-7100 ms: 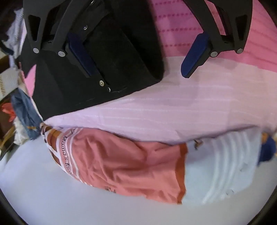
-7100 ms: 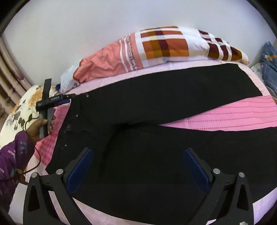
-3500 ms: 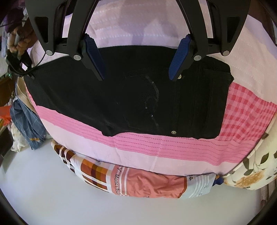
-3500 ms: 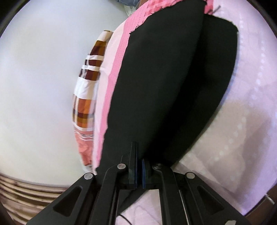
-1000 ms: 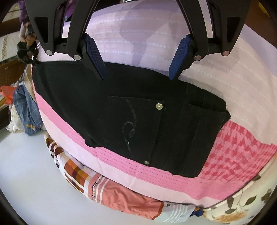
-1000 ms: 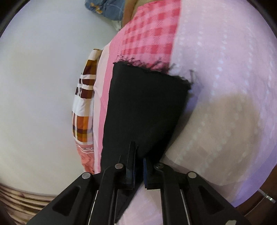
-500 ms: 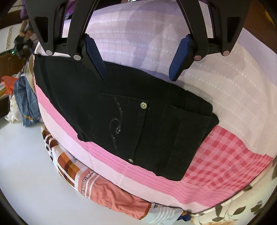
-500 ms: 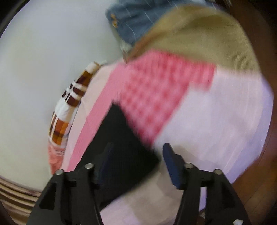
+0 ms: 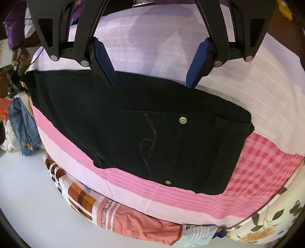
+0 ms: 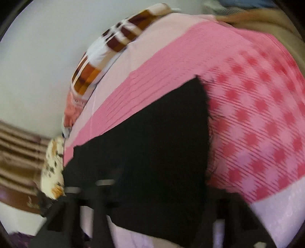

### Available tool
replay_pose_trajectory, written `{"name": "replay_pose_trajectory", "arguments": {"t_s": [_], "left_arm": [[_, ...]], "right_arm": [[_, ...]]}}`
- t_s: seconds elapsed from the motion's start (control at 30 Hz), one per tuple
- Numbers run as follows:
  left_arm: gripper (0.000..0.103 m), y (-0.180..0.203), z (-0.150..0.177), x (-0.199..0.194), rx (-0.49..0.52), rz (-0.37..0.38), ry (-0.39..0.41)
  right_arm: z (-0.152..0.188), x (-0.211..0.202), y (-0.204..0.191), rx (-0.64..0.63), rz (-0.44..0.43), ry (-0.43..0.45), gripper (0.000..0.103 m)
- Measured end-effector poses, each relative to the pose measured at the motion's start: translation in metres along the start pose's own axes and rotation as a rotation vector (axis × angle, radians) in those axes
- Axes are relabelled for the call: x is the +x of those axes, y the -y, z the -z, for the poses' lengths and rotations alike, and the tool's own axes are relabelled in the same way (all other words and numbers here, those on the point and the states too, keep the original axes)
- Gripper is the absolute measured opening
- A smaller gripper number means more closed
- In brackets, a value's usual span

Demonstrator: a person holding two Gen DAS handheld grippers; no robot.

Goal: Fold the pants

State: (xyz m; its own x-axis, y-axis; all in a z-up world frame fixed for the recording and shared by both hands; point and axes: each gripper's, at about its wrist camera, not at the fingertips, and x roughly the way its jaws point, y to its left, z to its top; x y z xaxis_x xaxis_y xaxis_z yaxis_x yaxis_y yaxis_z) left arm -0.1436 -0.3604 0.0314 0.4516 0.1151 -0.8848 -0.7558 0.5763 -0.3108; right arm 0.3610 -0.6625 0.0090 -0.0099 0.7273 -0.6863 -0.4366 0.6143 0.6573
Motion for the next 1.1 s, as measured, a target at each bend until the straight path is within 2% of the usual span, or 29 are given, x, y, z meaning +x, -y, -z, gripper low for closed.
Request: {"name": "replay_pose_trajectory", "arguments": {"t_s": [0.07, 0.13, 0.17, 0.2, 0.27, 0.3, 0.4, 0.5, 0.6, 0.67, 0.73, 0.77, 0.8, 0.83, 0.87, 1.0, 1.1], "left_arm": [[0.076, 0.004, -0.003, 0.002, 0.005, -0.005, -0.009], [0.076, 0.010, -0.004, 0.003, 0.021, -0.014, -0.017], [0.076, 0.013, -0.004, 0.003, 0.029, -0.018, -0.018], [0.077, 0.015, -0.004, 0.004, 0.037, -0.022, -0.017], [0.077, 0.019, -0.004, 0.007, 0.045, -0.027, -0.025], [0.077, 0.020, -0.005, 0.009, 0.044, -0.027, -0.031], [0.077, 0.022, -0.005, 0.016, 0.035, -0.021, -0.055], [0.077, 0.023, -0.005, 0.018, 0.038, -0.025, -0.067], [0.077, 0.026, -0.006, 0.019, 0.043, -0.031, -0.066], [0.077, 0.027, -0.007, 0.020, 0.039, -0.027, -0.067], [0.077, 0.029, -0.007, 0.021, 0.040, -0.027, -0.070], [0.077, 0.030, -0.007, 0.021, 0.041, -0.027, -0.071], [0.078, 0.030, -0.007, 0.022, 0.041, -0.027, -0.071], [0.078, 0.030, -0.006, 0.022, 0.039, -0.024, -0.072], [0.078, 0.030, -0.006, 0.022, 0.038, -0.021, -0.076], [0.078, 0.031, -0.006, 0.022, 0.042, -0.020, -0.080], [0.078, 0.031, -0.005, 0.021, 0.048, -0.022, -0.077]], "right_arm": [[0.005, -0.005, -0.028, -0.170, 0.129, 0.086, 0.014], [0.022, -0.009, -0.059, -0.369, 0.252, 0.166, 0.013], [0.029, -0.013, -0.069, -0.448, 0.328, 0.202, 0.013], [0.042, -0.012, -0.079, -0.540, 0.444, 0.247, 0.013], [0.056, -0.009, -0.084, -0.684, 0.623, 0.287, 0.013], [0.064, -0.009, -0.082, -0.742, 0.683, 0.295, 0.013], [0.081, -0.007, -0.080, -0.813, 0.780, 0.326, 0.013], [0.082, -0.009, -0.086, -0.839, 0.845, 0.366, 0.013], [0.092, -0.015, -0.115, -0.938, 0.943, 0.504, 0.013], [0.090, -0.018, -0.127, -0.978, 0.947, 0.531, 0.013], [0.099, -0.021, -0.138, -0.994, 0.892, 0.504, 0.013], [0.108, -0.019, -0.143, -1.007, 0.864, 0.491, 0.017], [0.113, -0.018, -0.145, -1.012, 0.840, 0.473, 0.024], [0.118, -0.017, -0.145, -0.996, 0.825, 0.457, 0.044], [0.120, -0.018, -0.142, -0.965, 0.810, 0.451, 0.054], [0.106, -0.021, -0.101, -0.701, 0.698, 0.373, 0.055], [0.107, -0.017, -0.079, -0.634, 0.736, 0.366, 0.057]]}}
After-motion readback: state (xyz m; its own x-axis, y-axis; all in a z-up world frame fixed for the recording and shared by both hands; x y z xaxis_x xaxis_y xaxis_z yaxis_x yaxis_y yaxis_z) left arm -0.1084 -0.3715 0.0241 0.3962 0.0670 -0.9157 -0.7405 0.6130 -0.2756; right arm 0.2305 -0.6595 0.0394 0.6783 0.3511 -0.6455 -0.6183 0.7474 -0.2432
